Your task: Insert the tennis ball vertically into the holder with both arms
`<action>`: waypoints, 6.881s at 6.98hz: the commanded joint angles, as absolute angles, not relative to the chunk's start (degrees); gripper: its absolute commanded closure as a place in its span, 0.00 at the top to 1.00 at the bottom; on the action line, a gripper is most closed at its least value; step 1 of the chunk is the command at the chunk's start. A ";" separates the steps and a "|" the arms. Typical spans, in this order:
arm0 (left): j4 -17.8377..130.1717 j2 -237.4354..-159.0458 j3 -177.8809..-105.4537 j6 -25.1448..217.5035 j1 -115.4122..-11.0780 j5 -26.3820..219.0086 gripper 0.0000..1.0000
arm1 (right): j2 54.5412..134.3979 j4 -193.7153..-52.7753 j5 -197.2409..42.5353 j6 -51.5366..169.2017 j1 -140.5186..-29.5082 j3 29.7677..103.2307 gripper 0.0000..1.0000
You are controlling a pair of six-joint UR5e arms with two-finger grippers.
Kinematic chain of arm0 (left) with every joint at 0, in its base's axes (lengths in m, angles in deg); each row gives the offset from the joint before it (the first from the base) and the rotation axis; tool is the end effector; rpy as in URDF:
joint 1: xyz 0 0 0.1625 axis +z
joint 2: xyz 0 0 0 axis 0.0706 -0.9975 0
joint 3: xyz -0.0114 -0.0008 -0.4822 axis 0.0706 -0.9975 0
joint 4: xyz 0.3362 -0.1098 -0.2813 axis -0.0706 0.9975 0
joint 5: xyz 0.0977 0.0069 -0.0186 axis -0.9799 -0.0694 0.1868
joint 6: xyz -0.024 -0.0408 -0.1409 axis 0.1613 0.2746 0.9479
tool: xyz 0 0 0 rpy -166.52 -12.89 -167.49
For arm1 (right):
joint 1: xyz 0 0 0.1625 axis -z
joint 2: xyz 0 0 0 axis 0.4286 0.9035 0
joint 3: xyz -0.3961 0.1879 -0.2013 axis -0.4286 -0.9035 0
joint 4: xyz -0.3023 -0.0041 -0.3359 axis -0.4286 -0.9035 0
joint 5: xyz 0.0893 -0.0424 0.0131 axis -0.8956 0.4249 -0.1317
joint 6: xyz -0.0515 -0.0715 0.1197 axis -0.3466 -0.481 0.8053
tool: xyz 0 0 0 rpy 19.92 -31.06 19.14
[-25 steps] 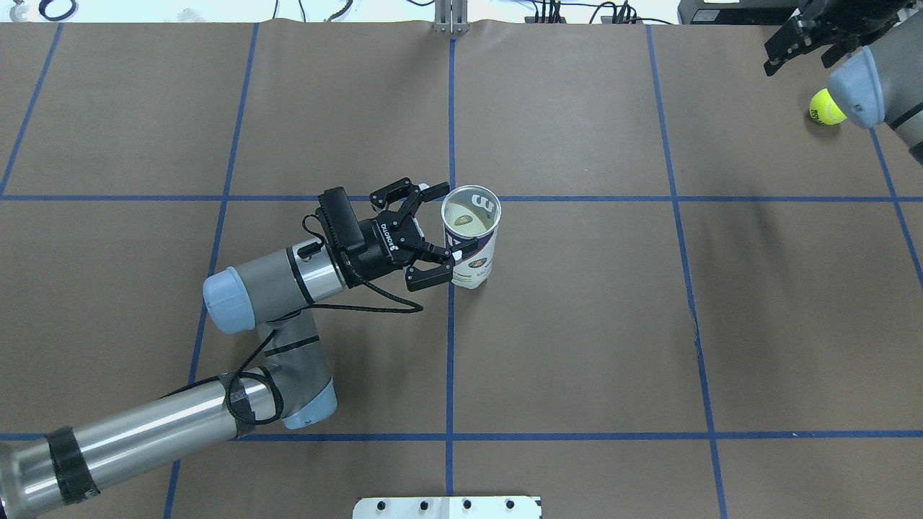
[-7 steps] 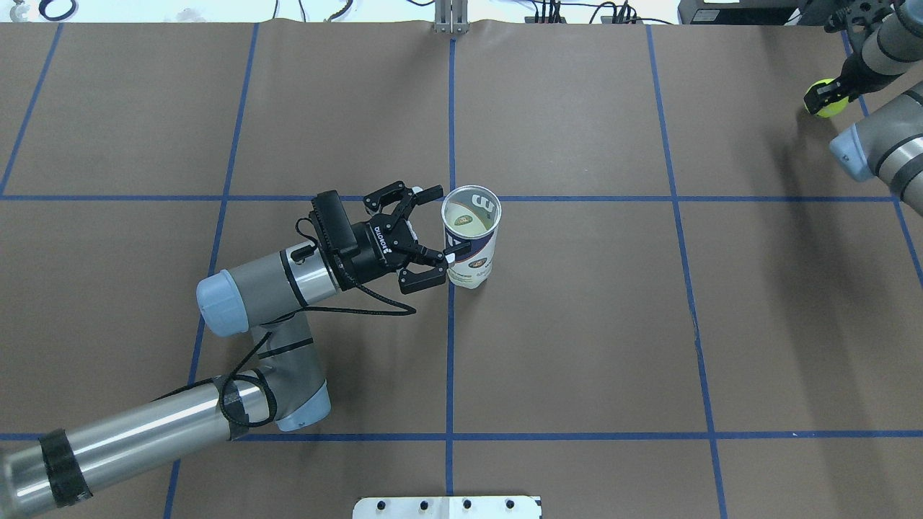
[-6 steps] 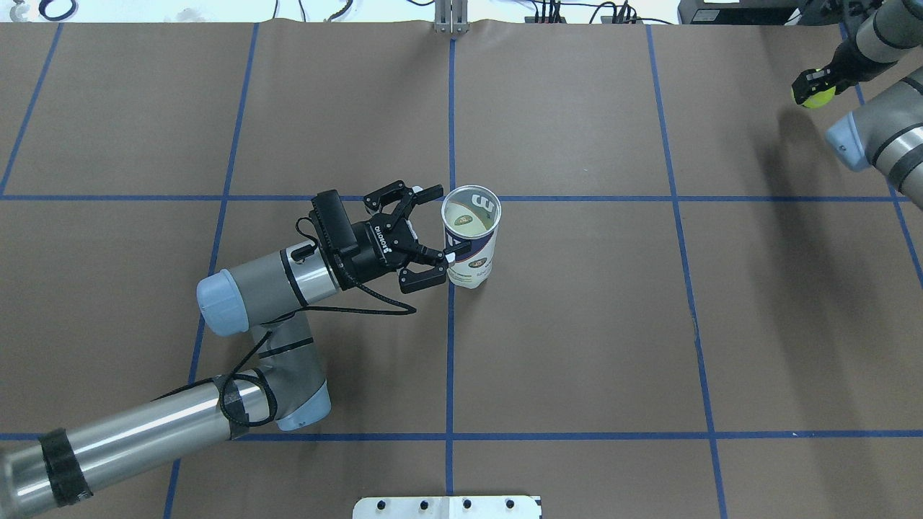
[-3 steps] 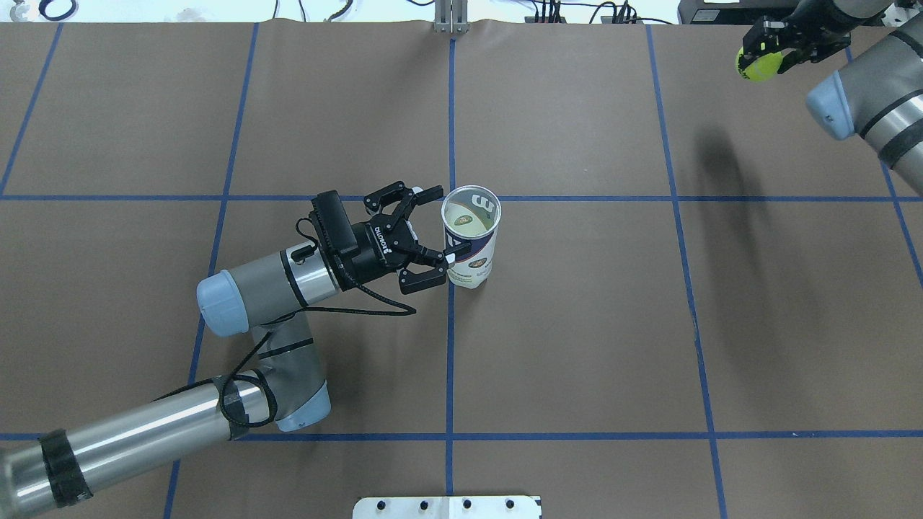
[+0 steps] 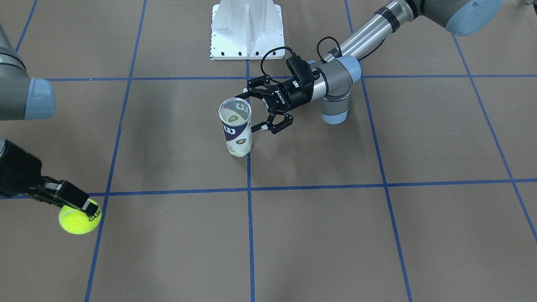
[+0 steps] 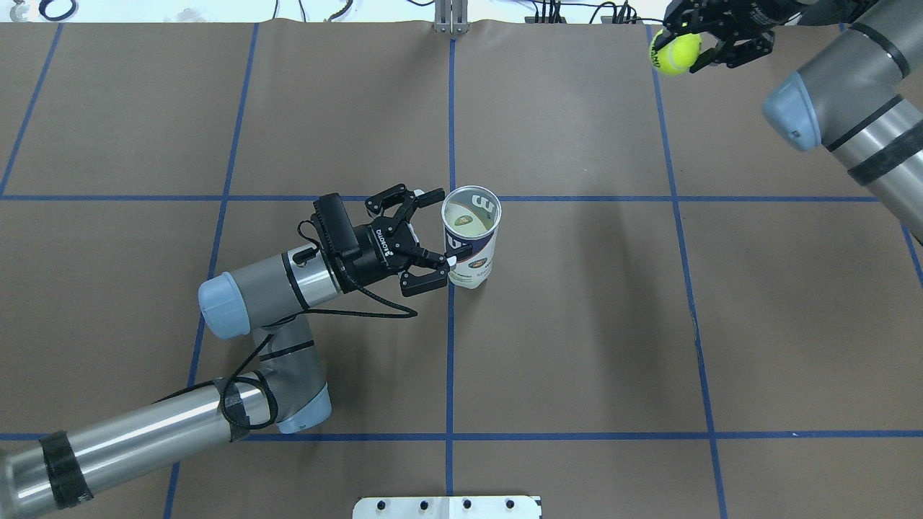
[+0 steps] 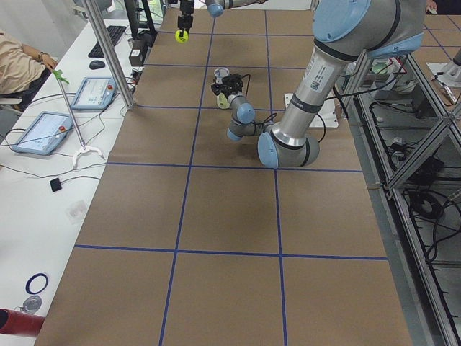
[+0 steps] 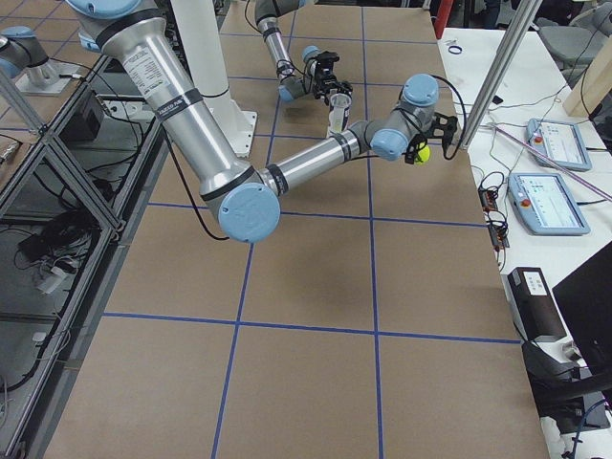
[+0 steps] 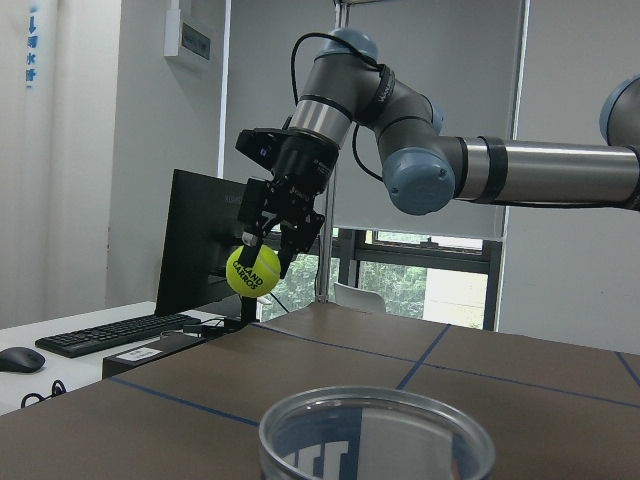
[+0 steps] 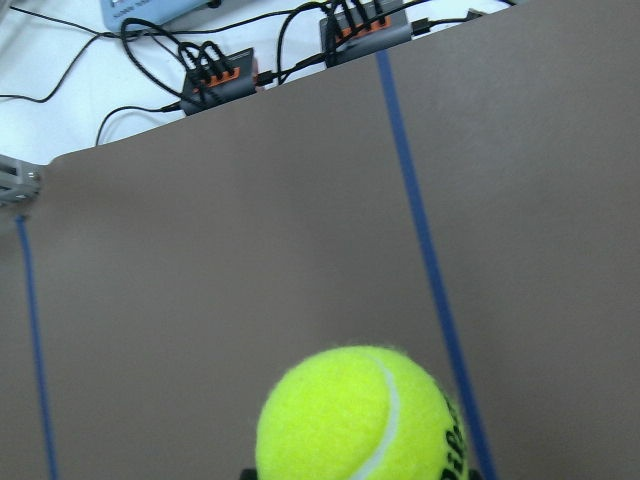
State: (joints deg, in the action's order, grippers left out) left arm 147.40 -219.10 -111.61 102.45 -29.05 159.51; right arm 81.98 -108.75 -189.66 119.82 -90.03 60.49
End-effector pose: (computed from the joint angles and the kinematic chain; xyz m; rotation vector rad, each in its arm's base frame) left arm 0.6530 -0.4666 0.2739 1.6896 1.5073 0.3091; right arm -0.3081 -0.7148 0.3279 0.0250 -1.1907 0.4059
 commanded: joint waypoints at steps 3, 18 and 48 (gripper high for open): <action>147.40 -219.34 -111.61 102.46 -28.49 159.51 0.99 | 81.09 -108.81 -188.63 139.51 -80.60 77.89 0.00; 147.40 -219.34 -111.61 102.54 -28.40 159.51 0.99 | 80.30 -112.77 -172.98 141.91 -65.72 84.07 1.00; 76.53 -190.69 -124.26 77.57 -91.05 200.55 0.99 | 98.49 -124.98 -186.87 43.03 -113.10 43.90 1.00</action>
